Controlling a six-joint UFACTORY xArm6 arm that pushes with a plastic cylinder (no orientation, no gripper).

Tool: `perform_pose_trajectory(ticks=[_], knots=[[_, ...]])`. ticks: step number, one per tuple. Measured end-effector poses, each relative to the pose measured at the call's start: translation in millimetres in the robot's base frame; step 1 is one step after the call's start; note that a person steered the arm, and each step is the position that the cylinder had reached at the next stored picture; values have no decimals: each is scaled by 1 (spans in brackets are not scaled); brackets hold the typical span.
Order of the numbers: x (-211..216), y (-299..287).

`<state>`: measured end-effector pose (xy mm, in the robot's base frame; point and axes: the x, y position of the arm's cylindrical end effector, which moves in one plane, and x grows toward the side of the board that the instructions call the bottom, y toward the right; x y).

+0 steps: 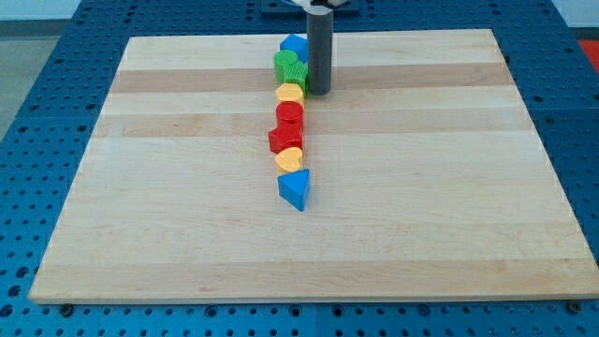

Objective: Adjust the green star and blue cube to form a vertical line

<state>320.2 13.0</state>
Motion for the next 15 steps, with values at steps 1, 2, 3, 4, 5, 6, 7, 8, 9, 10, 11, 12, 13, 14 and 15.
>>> perform_pose_trajectory(ticks=[1, 2, 3, 4, 5, 6, 7, 8, 9, 10, 11, 12, 13, 14, 15], knots=[[4, 11], [10, 19], [2, 34], [-14, 35], [-27, 35], [-27, 23], [-27, 18], [-27, 17], [-24, 15], [-20, 14], [-20, 8], [-20, -4], [-20, -11], [-20, -10], [-22, 13]])
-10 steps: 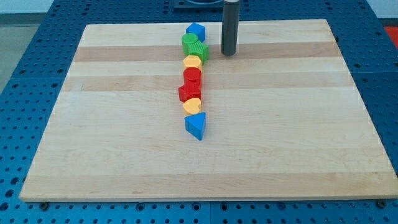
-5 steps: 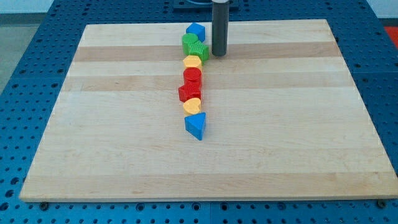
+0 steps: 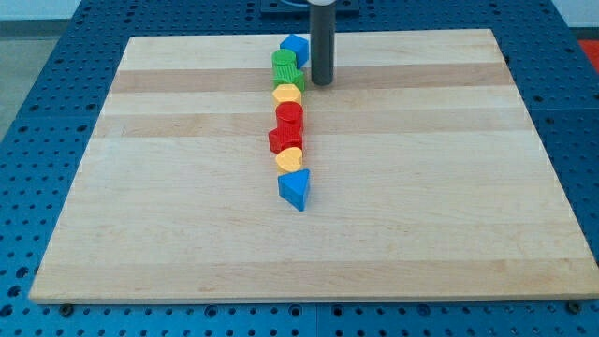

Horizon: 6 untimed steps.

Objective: Adjust the green star and blue cube to form a vertical line

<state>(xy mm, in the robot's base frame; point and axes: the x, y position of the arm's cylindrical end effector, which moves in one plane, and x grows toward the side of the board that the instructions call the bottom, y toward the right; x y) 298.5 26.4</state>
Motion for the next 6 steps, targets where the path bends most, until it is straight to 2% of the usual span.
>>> perform_pose_trajectory(ticks=[1, 3, 6], knots=[[-10, 14], [-63, 14], [-66, -23]])
